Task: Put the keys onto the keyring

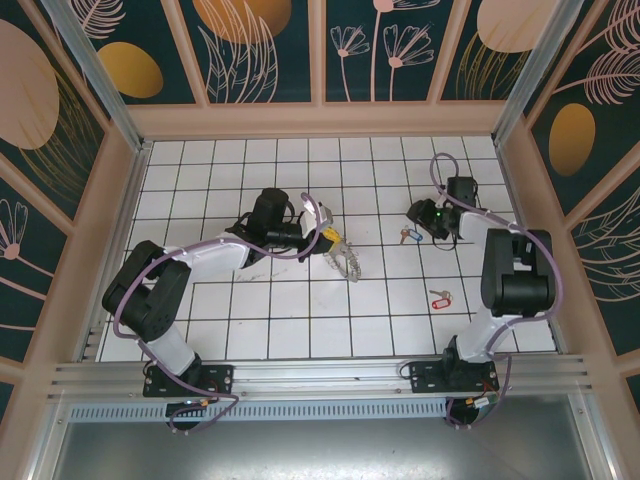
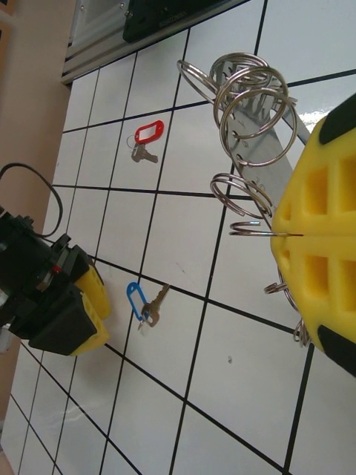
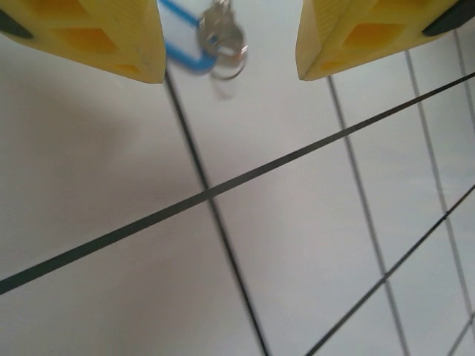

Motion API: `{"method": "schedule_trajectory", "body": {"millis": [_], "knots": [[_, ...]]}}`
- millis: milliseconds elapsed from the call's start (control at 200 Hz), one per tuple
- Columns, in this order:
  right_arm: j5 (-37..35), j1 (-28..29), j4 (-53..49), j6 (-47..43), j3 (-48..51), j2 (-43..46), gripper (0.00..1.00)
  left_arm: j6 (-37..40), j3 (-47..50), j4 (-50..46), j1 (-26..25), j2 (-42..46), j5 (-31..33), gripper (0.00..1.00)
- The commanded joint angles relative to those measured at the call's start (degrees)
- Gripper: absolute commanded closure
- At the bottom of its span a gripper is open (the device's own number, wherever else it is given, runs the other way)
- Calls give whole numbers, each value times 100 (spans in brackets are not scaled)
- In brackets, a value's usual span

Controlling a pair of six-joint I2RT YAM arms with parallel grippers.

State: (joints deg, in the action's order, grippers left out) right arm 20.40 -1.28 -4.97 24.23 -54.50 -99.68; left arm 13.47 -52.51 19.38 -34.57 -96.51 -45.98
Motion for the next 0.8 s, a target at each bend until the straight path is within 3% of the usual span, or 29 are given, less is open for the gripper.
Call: {"method": "schedule_trajectory", "body": {"millis": [0,235,355,796], "knots": [[-80,10,-232,-347,-279,-280,51,103,-182,58,-40,30,-50,100],[-1371,543,-1059,-770,-749,-257,54,97,-185,66,-38,29,-8,100],[-1910,902,-1438,-943,-942,-313,64,110,-207,66,-37,7,-21,100],[-2102,1188,-1979,-1095,-1350,-755,72,102,-205,92,-39,-54,-73,100]]}}
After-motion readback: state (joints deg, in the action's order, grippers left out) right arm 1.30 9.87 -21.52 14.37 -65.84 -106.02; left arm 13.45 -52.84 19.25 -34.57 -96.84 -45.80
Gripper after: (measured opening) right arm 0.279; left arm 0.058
